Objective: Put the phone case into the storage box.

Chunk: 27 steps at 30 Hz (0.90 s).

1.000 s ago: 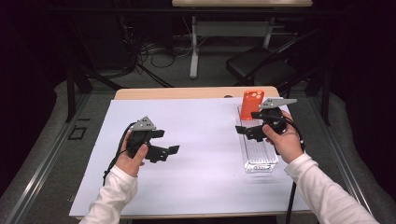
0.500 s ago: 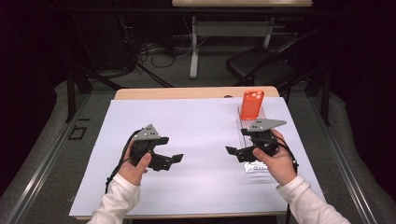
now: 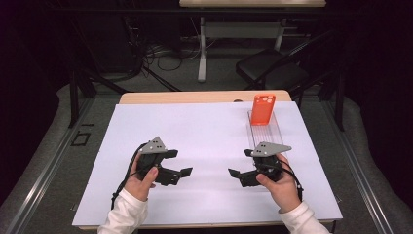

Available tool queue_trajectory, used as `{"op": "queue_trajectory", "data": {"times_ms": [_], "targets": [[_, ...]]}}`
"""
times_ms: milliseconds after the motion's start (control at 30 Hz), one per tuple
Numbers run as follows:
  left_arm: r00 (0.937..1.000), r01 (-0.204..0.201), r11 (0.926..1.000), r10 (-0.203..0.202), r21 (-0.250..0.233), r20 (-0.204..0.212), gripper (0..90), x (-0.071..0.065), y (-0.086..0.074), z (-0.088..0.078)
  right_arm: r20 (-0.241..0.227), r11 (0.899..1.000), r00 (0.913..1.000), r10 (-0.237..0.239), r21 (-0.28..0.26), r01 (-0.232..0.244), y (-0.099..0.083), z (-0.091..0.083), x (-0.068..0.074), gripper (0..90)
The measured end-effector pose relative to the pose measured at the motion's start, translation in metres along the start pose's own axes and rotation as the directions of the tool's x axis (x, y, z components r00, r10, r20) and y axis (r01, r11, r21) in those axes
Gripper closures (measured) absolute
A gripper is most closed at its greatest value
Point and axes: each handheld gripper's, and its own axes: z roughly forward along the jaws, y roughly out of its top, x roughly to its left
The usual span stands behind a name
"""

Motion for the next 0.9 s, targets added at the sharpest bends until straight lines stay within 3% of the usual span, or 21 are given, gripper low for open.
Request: {"op": "queue_trajectory", "data": {"times_ms": [100,467,567,900], "targets": [[1.0,-0.008,0.9999,0.008,-0.008,0.0,16.2,-0.002,-0.001,0.0,0.007,1.0,0.9998,0.018,-0.023,-0.018,-0.008,0.003,0.002,13.0],[1.0,-0.007,0.9996,0.007,-0.029,-0.005,16.2,0.0,-0.007,-0.005,-0.018,0.996,0.9998,0.01,-0.093,-0.012,-0.022,0.005,0.011,13.1],[1.0,0.002,0.9989,-0.002,-0.046,-0.002,16.2,0.0,-0.008,-0.008,-0.045,0.995,0.9988,0.019,-0.101,-0.023,-0.025,0.006,0.011,13.1],[0.9996,0.01,0.997,-0.011,-0.077,-0.024,16.2,0.005,-0.011,-0.017,-0.068,0.997,0.9974,0.021,-0.067,-0.026,-0.035,0.015,0.015,13.3]]}}
